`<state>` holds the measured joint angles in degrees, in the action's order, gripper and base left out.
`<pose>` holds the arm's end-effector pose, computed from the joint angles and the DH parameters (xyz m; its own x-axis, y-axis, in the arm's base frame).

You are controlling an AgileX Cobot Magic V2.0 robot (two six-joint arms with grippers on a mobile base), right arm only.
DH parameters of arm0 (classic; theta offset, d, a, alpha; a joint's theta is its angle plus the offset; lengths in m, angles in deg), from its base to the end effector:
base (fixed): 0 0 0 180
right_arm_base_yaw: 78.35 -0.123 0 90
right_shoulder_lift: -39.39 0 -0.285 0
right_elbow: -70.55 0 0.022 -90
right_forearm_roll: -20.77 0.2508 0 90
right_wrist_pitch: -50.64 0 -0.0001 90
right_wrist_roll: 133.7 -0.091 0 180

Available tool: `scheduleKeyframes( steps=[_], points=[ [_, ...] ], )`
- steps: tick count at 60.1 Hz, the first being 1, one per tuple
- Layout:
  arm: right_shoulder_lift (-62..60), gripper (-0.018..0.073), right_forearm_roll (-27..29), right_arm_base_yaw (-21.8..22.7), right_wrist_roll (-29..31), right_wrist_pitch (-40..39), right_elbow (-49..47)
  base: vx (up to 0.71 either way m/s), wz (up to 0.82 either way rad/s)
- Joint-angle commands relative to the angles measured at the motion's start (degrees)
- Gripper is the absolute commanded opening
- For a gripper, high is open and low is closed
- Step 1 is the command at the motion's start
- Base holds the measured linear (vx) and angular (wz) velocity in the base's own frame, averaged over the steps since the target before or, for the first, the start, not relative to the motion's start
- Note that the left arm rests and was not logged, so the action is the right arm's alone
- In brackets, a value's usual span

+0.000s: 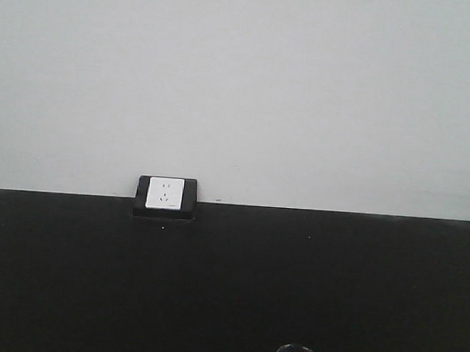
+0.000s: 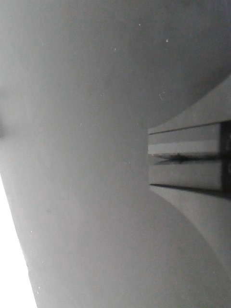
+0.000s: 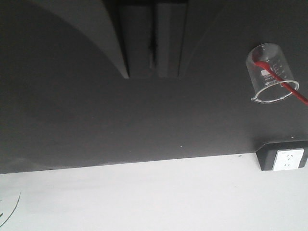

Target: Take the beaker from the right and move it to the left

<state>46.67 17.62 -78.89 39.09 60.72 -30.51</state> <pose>0.0565 -0.0003 0.1875 -0.1092 0.0706 -0.9915 0.0080 0.9975 0.0702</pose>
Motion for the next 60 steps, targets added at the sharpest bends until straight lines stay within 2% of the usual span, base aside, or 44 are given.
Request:
scheduleKeyframes(
  steps=[1, 24, 33, 38, 42, 51, 60],
  points=[
    [-0.8, -0.0008, -0.5, 0.2, 0.0, -4.7, 0.5, 0.0, 0.0],
    [-0.8, -0.0008, 0.3, 0.2, 0.1, -5.8, 0.5, 0.0, 0.0],
    [-0.8, -0.0008, -1.7, 0.2, 0.8, -19.3, -1.8, 0.0, 0.0],
    [-0.2, -0.0008, -3.0, 0.2, 0.9, -23.2, -6.4, 0.0, 0.0],
    [1.7, -0.0008, -3.9, 0.2, 0.9, -22.4, -11.2, 0.0, 0.0],
    [15.7, -0.0008, -6.3, 0.2, 1.4, -17.9, -23.9, 0.0, 0.01],
    [30.4, -0.0008, -6.3, 0.2, 1.4, -17.9, -33.0, 0.0, 0.0]
  ],
)
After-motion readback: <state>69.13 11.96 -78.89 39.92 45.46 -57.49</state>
